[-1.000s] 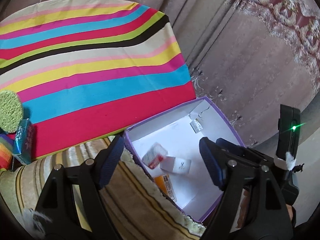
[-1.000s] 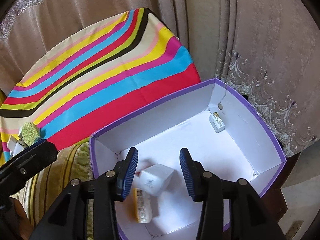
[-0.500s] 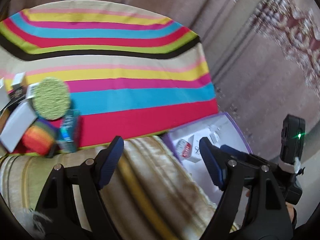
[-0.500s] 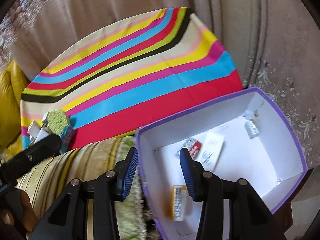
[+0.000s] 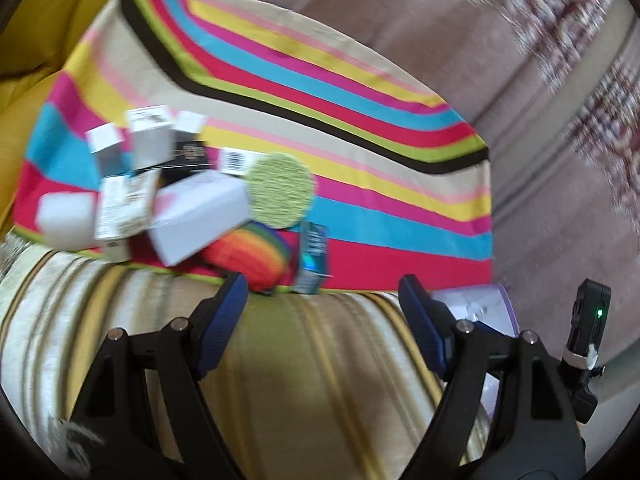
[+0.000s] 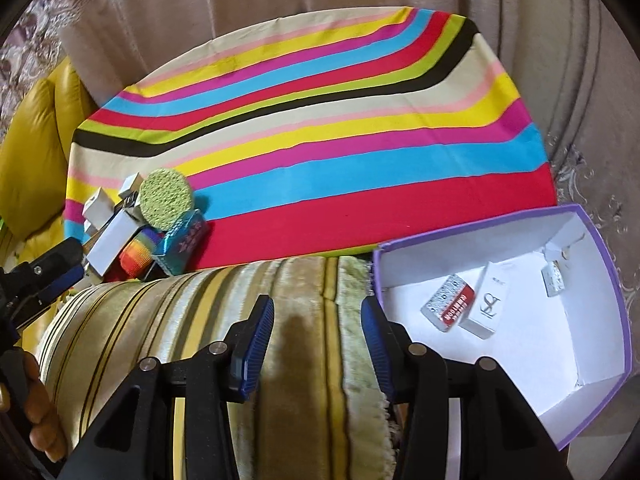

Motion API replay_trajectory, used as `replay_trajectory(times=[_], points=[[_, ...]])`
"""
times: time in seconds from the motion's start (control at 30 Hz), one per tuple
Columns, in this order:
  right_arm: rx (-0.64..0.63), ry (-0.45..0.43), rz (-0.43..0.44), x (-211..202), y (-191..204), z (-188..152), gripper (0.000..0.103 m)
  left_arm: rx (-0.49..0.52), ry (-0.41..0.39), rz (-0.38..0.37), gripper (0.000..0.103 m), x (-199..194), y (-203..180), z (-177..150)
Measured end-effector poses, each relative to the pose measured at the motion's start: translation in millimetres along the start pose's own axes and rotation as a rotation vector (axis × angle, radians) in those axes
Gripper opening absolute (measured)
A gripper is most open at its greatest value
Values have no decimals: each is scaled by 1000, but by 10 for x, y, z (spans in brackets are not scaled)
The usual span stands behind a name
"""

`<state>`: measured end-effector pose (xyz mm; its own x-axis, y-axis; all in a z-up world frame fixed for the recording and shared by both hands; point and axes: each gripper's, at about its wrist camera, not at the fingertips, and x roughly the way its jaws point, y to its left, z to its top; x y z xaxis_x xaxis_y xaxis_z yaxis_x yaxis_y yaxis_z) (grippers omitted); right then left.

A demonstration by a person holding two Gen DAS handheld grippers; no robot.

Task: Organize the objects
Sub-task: 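Carry both boxes over the purple-rimmed box and release them inside, then return both grippers to the pile and grasp the white foam block with the left gripper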

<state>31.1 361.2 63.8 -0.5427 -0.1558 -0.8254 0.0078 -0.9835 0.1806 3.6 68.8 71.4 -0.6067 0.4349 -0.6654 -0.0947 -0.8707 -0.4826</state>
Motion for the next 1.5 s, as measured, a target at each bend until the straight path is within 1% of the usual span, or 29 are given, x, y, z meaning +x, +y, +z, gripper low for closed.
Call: replay_trajectory(times=[0.07, 0.1, 0.23, 0.4, 0.5, 0.67, 0.8, 0.87, 1.17, 1.37, 1.4, 1.47, 1.5], points=[[-15, 8, 2, 31, 60, 20, 47, -37, -11, 31, 80, -56, 162, 1], [-21, 10, 3, 33, 86, 28, 47, -70, -15, 41, 80, -87, 284, -3], [-45, 16, 14, 70, 217, 68, 47, -149, -18, 68, 80, -167, 597, -20], [-82, 26, 26, 140, 393, 115, 47, -206, -50, 128, 80, -285, 907, 7], [-98, 33, 37, 188, 482, 139, 47, -230, -58, 190, 80, -318, 1093, 51], [-127, 37, 62, 261, 643, 199, 47, -259, -55, 267, 80, -337, 1388, 116], [-152, 40, 84, 337, 804, 280, 47, -250, -22, 330, 80, -255, 1505, 200], [-176, 38, 98, 372, 932, 322, 47, -228, -1, 358, 80, -183, 1542, 250], [-283, 31, 158, 476, 1436, 473, 48, -180, 73, 393, 80, 81, 1607, 404], [-346, 21, 186, 522, 1697, 564, 52, -178, 124, 400, 80, 238, 1701, 438], [-357, 18, 191, 520, 1750, 580, 52, -181, 129, 404, 75, 254, 1719, 436], [-381, 8, 201, 524, 1854, 615, 55, -200, 130, 397, 68, 249, 1760, 433], [-394, 1, 203, 527, 1914, 633, 59, -207, 128, 386, 66, 240, 1775, 432]])
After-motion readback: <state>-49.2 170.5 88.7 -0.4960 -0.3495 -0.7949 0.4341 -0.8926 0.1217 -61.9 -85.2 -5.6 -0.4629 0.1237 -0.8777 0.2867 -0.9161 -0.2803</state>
